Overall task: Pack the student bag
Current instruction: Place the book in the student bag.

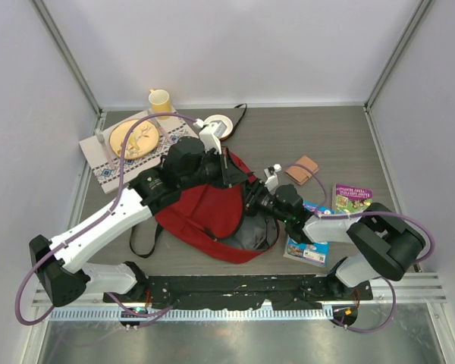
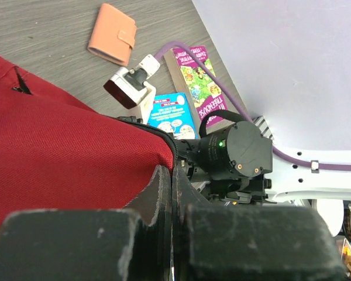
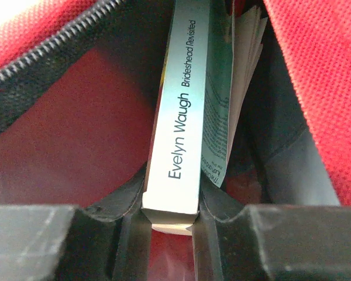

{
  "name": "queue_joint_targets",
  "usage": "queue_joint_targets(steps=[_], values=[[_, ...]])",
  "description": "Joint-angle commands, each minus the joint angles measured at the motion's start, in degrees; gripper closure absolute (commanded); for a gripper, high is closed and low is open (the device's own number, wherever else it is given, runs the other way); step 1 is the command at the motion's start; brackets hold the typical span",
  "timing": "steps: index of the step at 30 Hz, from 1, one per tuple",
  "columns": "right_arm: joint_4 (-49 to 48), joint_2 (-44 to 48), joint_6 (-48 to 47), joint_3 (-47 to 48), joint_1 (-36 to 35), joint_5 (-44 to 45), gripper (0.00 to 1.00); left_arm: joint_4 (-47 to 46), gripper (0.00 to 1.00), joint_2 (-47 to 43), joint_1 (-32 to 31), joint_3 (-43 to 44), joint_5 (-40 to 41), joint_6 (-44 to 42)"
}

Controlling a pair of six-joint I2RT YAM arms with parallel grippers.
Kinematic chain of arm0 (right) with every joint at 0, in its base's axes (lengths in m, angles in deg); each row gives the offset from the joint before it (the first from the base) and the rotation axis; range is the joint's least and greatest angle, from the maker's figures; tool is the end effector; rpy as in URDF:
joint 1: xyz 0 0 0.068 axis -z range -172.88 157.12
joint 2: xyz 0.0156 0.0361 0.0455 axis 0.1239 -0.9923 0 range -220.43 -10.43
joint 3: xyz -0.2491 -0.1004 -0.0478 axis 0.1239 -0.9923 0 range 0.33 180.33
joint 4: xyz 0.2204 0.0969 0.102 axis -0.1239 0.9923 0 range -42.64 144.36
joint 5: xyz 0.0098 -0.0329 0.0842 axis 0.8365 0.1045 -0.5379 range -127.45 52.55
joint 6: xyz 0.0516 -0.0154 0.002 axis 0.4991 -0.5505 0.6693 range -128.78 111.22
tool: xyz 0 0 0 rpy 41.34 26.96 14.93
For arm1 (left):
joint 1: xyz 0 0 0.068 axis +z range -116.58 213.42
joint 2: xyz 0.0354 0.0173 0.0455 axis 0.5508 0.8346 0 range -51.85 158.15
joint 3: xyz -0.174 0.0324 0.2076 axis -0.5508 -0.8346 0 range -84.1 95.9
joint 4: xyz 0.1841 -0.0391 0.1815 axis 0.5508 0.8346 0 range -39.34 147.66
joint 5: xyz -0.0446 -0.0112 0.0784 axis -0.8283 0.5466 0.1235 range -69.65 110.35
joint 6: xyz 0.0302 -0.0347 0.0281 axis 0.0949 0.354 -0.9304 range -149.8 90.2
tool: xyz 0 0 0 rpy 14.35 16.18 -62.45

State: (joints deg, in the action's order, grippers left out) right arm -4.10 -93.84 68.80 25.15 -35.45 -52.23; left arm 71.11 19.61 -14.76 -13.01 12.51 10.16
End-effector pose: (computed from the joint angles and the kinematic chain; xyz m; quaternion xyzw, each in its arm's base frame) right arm 0.1972 0.1935 0.1845 0.1425 0.7347 0.6169 0.2438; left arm 0.1855 -0.2145 0.3834 0.0976 0.8164 -0.4344 0.3678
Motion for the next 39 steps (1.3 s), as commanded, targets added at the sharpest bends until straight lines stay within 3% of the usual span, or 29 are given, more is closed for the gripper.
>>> queue_joint_targets(steps=[1, 10, 12, 16, 18, 23, 25, 33, 39], values=[[-14.90, -3.83, -1.38, 5.67, -1.03, 5.20, 0.98, -6.38, 1.00, -0.80, 0.11, 3.26, -4.47, -0.33], [-16.48, -17.03, -6.91, 10.43, -4.01, 7.57, 0.94, -6.47, 1.00, -0.27, 0.20, 4.14, -8.59, -2.35], [-15.61, -17.74, -8.14, 10.60, -4.02, 8.28, 0.88, -7.09, 1.00, -0.18, 0.20, 4.15, -9.82, -2.35], [-4.56, -16.00, -9.99, 10.25, -4.02, 13.02, 0.65, -6.04, 1.00, -0.27, 0.11, 4.23, -8.08, -2.35], [5.44, -12.75, -13.23, 10.60, -4.02, 14.52, 0.57, -4.19, 1.00, -0.53, 0.20, 4.23, -6.76, -2.79], [25.91, -2.04, -19.99, 10.69, -4.02, 21.53, 0.24, -2.52, 1.00, -2.46, 0.20, 2.30, -2.28, -3.23], [29.65, 1.31, -21.85, 10.87, -4.10, 22.25, 0.19, -1.73, 1.00, -2.90, 0.28, 1.69, -0.18, -3.32], [43.28, 13.45, -25.02, 9.64, -4.02, 22.08, 0.15, 0.73, 1.00, -5.36, 1.43, -0.95, 3.35, -3.84], [55.48, 28.99, -27.04, 8.49, -4.10, 27.96, 0.14, 0.82, 1.00, -6.16, 1.95, -2.62, 3.18, -3.75]])
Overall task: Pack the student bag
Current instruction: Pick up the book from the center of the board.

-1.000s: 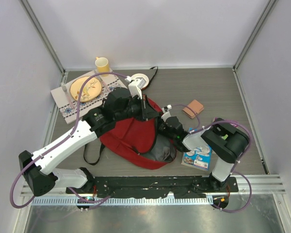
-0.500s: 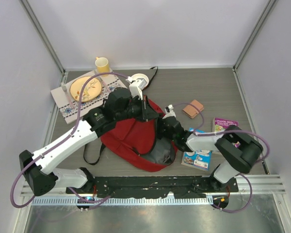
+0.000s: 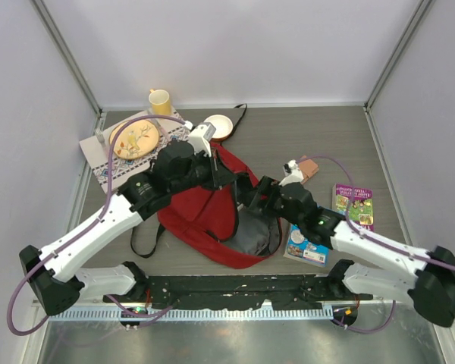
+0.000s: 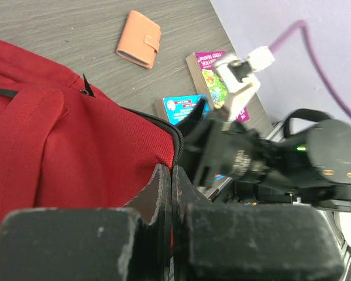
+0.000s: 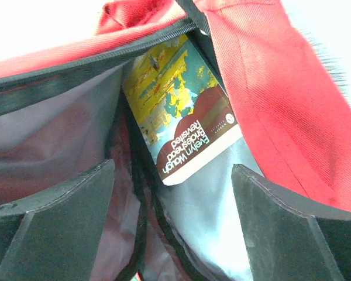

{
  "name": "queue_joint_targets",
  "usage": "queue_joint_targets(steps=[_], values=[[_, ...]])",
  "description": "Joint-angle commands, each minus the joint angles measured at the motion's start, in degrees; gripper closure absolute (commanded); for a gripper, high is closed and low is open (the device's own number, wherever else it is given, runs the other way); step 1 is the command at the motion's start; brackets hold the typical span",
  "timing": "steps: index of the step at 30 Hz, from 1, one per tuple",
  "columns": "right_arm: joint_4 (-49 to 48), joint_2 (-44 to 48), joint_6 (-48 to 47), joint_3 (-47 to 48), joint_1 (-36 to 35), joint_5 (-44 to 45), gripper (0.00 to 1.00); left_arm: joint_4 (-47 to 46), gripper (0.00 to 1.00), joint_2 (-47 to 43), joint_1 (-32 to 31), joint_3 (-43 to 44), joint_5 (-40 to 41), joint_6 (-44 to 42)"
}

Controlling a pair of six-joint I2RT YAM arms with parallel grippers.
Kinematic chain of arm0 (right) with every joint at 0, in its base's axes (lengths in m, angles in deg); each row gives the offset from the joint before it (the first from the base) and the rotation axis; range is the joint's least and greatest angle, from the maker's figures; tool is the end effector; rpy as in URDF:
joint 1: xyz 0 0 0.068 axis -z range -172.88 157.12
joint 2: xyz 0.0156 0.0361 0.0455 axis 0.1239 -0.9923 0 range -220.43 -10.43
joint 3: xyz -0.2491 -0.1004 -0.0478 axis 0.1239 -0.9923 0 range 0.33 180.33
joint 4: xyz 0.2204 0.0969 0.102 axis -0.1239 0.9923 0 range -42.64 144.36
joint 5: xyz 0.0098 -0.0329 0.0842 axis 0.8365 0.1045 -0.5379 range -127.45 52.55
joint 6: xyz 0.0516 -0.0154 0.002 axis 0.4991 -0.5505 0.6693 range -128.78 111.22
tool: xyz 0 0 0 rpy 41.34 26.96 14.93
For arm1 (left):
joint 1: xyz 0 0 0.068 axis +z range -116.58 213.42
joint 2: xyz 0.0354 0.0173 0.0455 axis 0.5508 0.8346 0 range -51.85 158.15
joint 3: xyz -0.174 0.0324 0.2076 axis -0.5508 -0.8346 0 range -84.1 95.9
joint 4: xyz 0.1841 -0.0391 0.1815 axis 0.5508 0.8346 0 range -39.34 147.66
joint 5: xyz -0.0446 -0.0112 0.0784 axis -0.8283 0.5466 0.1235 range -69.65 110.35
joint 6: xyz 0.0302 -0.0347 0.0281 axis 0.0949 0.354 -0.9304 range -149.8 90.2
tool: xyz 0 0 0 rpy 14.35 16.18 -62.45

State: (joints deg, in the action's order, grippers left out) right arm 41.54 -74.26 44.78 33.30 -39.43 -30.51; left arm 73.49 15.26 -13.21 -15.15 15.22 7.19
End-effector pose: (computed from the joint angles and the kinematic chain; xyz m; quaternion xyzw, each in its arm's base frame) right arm 0.1707 0.1740 0.2300 0.0839 0.8385 0.3781 0.3833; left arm 0.1779 -0.1929 0.3854 0.0944 0.8182 -0.4047 0.3972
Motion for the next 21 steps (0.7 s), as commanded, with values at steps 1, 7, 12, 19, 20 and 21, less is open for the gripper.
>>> queue_joint_targets(steps=[1, 7, 12, 19, 20, 21], values=[[12.13, 14.04, -3.63, 0.60, -0.04, 9.29, 0.13, -1.30, 1.00, -1.72, 0.49, -0.65, 0.12, -1.04], [36.70, 24.89, 1.09, 2.18, 0.31, 25.11, 0.09, -0.76, 0.59, -0.32, 0.40, -1.53, -3.48, -0.61], [49.05, 27.09, 11.81, 3.41, 2.42, 34.72, 0.04, -3.66, 0.14, -0.84, 0.49, -1.54, -3.84, 1.85], [48.82, 24.90, 3.42, 3.50, 24.80, 17.79, 0.02, -12.02, 0.04, 9.42, -2.76, 4.08, -7.62, 3.17], [48.02, 23.94, 1.57, 2.98, 32.14, 14.54, 0.02, -12.19, 0.04, 11.36, -3.28, 5.31, -7.88, 3.17], [47.32, 23.15, 0.07, 2.72, 35.35, 7.98, 0.02, -12.63, 0.04, 15.46, -4.68, 7.84, -8.23, 3.26]])
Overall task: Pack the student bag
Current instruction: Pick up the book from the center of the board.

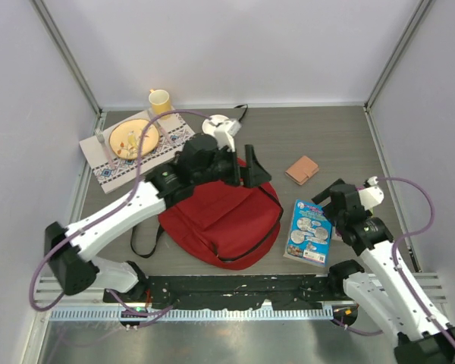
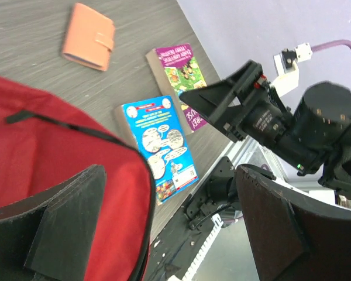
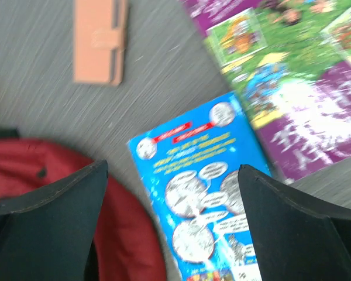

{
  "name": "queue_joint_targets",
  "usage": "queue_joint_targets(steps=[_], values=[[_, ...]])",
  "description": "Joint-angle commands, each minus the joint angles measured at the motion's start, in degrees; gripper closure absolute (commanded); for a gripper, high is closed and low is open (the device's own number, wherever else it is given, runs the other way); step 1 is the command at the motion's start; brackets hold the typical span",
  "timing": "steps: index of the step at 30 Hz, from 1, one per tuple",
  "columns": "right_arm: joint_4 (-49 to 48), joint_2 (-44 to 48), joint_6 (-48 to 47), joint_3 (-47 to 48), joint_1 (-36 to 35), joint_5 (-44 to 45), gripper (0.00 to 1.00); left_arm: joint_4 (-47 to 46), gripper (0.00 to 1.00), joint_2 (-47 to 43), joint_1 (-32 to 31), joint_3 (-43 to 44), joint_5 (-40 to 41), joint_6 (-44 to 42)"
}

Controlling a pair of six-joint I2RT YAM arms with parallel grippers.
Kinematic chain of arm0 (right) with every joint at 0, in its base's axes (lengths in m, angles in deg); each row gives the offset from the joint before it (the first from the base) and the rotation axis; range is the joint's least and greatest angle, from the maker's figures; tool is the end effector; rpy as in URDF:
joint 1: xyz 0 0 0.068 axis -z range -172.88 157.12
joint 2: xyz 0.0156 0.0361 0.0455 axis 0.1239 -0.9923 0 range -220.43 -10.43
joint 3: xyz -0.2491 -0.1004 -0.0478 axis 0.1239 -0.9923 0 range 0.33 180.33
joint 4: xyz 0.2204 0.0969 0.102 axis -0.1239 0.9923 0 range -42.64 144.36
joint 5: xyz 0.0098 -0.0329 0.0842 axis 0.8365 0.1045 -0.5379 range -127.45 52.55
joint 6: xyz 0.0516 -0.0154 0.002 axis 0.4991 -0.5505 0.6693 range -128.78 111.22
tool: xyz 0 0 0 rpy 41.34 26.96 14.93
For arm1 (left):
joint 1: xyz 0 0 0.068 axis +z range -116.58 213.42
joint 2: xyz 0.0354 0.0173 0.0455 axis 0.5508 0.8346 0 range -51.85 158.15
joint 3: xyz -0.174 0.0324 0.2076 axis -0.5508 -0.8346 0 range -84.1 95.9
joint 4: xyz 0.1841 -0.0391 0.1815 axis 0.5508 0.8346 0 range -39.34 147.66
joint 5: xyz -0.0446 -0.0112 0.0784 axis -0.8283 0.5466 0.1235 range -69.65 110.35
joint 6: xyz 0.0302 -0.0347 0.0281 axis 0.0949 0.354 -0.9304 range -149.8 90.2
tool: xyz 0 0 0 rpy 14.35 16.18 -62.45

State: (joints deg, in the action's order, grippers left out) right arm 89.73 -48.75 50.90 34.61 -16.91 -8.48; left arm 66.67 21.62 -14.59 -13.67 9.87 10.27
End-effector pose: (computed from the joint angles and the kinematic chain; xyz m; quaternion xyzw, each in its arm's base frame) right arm 0.1294 0.0389 0.2436 0.3636 0.8274 0.0668 0.4227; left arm 0.1931 -0.2241 0.3779 0.1090 0.8054 -0.4552 0.3637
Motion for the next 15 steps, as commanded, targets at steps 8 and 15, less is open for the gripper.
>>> queue_joint_targets(steps=[8, 15], values=[[-2.38, -5.45, -13.63, -0.97, 29.65, -30.38, 0.02, -8.71, 0.06, 25.92, -9.03, 16.84, -4.37, 3.86], [-0.45, -1.67, -11.78, -5.36, 30.01, -30.12, 0.02, -11.96, 0.11, 35.24, -10.79, 18.77, -5.95, 9.23]])
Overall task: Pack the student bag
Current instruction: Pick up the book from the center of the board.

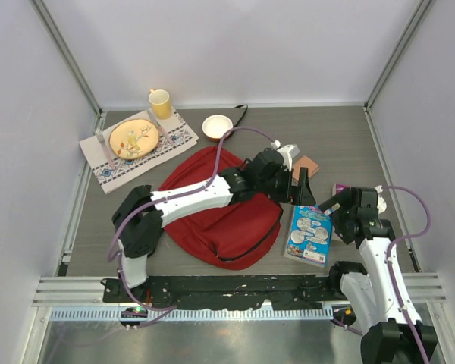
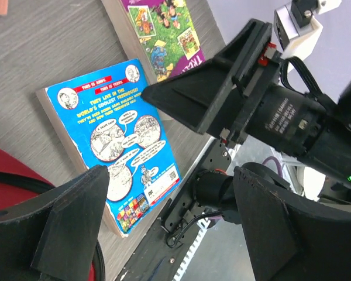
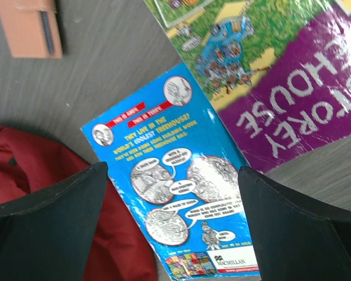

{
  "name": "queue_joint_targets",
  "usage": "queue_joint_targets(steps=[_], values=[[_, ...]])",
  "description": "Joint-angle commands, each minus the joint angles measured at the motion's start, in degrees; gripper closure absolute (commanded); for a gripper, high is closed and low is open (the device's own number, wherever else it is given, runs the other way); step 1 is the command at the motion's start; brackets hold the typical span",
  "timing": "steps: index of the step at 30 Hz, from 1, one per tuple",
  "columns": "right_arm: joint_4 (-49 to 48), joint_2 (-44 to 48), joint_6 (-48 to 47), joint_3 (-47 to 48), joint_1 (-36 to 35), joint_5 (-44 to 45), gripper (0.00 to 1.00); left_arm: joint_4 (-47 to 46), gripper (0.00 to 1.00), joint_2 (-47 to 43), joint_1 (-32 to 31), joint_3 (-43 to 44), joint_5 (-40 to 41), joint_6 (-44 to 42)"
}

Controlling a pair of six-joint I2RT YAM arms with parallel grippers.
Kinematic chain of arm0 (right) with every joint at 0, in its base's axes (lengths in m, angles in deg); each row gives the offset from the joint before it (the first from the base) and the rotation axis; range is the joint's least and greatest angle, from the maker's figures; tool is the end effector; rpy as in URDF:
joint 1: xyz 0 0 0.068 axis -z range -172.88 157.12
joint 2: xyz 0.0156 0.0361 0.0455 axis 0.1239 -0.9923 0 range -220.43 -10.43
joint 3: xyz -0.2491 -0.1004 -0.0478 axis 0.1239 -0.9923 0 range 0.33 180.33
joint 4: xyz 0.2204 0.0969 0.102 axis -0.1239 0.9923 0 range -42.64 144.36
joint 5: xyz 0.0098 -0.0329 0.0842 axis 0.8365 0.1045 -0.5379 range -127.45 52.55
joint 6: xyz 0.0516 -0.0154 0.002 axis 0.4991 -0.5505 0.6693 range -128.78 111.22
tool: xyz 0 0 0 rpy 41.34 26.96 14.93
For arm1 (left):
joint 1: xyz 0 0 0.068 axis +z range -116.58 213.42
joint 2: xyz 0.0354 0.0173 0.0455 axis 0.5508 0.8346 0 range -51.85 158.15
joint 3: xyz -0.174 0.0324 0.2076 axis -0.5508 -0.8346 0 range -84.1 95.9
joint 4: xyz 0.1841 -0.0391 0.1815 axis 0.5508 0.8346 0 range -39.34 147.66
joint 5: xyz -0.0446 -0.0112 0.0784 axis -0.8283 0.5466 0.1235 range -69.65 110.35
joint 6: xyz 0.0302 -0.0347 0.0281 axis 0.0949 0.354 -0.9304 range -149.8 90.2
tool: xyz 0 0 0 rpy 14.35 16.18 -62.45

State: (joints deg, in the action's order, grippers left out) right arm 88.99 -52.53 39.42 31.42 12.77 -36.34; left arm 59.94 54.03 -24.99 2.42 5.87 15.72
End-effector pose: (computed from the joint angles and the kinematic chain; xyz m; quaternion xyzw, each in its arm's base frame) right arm 0.1418 -0.0147 0.2155 0.4317 0.8432 0.1076 0.3018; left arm 0.2221 -0.3781 0.2908 0.1597 0.8406 -0.4654 0.2265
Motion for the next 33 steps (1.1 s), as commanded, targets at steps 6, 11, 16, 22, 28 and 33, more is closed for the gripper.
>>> queue_joint_targets(steps=[6, 11, 16, 22, 28, 33], values=[[3.81, 5.28, 0.31, -2.00, 0.33, 3.28, 0.02, -5.85, 0.12, 7.57, -0.74, 1.99, -0.20, 7.12], [4.87, 5.28, 1.19, -2.09, 0.33, 4.08, 0.02, -4.71, 0.14, 9.25, -0.83, -0.12, 3.39, 8.27], [4.78, 5.11, 1.19, -2.26, 0.33, 3.38, 0.02, -3.21, 0.16, 12.75, -0.83, 0.05, 3.23, 9.32], [4.17, 5.19, 2.07, -3.84, 0.33, 1.45, 0.04, -3.04, 0.19, 16.19, -0.91, 0.84, 1.21, 10.12], [3.20, 4.23, 3.21, -5.86, 0.33, -0.05, 0.05, -2.86, 0.22, 17.07, -0.91, 0.58, 0.95, 10.29], [-0.39, 2.83, 3.82, -7.53, 0.33, -3.36, 0.08, -3.21, 0.26, 17.07, -1.00, 0.14, -0.02, 10.29]])
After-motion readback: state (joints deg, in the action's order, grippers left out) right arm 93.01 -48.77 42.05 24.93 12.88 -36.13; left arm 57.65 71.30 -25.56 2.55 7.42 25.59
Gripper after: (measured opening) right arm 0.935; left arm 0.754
